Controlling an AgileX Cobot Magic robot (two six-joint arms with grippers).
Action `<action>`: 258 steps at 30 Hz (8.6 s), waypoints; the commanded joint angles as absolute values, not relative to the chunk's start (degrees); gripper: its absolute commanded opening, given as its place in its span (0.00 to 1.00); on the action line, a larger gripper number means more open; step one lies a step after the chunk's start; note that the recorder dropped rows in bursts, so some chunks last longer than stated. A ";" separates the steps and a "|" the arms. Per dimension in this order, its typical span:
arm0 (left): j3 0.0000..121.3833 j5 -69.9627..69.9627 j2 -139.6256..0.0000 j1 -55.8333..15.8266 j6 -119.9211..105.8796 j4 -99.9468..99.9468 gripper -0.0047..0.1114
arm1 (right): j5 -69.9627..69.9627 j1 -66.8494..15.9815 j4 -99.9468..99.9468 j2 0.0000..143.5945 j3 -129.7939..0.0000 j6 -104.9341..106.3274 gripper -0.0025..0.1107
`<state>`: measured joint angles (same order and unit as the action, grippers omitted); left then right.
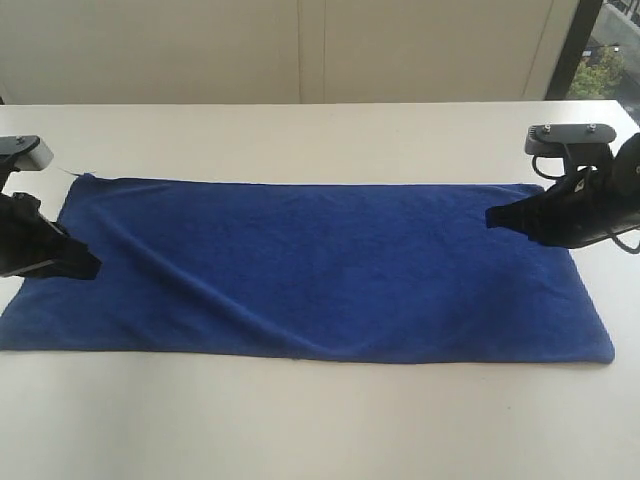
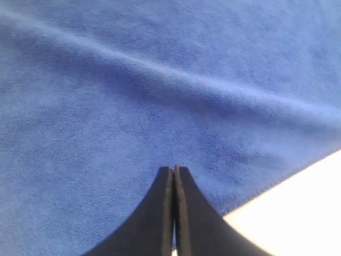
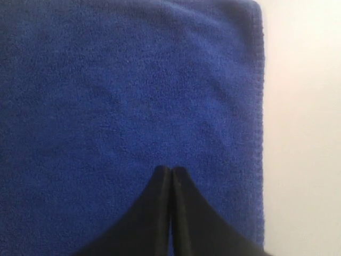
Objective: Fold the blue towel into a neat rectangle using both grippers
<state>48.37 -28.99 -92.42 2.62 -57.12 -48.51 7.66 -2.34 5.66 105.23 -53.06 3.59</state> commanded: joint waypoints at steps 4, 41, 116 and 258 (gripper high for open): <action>47.66 -31.72 -91.70 2.52 -58.78 -49.21 0.04 | 6.07 -2.39 5.73 106.84 -52.71 4.20 0.02; 47.61 -27.44 -99.26 2.65 -42.28 -24.55 0.04 | 2.61 -2.39 5.45 106.86 -52.71 6.39 0.02; 20.72 -10.77 -31.37 2.65 -40.73 -41.54 0.04 | 8.00 4.94 6.88 104.06 -50.83 5.36 0.45; 20.72 -10.77 -31.37 2.65 -40.73 -41.54 0.04 | 19.19 -47.06 8.10 140.18 -112.24 7.32 0.02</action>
<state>21.21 -10.62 -31.75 2.62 -40.91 -40.80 21.64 -47.11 8.25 139.33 -112.37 7.01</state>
